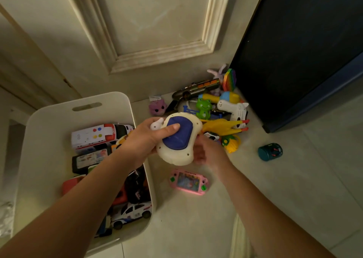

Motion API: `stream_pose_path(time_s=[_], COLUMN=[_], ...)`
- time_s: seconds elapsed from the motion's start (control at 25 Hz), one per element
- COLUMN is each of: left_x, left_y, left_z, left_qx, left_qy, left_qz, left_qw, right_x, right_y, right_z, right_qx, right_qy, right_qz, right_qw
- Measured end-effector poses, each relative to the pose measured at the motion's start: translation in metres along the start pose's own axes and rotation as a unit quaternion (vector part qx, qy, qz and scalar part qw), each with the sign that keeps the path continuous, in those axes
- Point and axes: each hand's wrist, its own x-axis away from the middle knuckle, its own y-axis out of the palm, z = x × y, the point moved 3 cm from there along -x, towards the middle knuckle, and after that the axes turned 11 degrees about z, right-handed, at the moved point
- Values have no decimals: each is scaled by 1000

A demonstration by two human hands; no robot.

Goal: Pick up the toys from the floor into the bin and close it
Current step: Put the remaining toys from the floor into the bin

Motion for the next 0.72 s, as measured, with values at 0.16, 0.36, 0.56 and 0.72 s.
stream_pose_path(time_s=[0.16, 0.36, 0.56, 0.72], left_x=[10, 20, 26, 31], left_y=[-17, -38, -51, -53], left_z=[-2, -5, -9, -8], left_qx=[66, 89, 88, 97], left_qy=[3, 14, 13, 20], left_qz=[10, 11, 28, 34], left_qw=[998, 996, 996, 994], right_x=[10, 27, 23, 27], right_y=[9, 16, 17, 24], right_z=[98, 134, 127, 77], right_qx=[513, 604, 577, 472], right_qy=[-155, -232, -129, -327], right_qz=[-39, -5, 14, 154], right_qw=[843, 762, 806, 804])
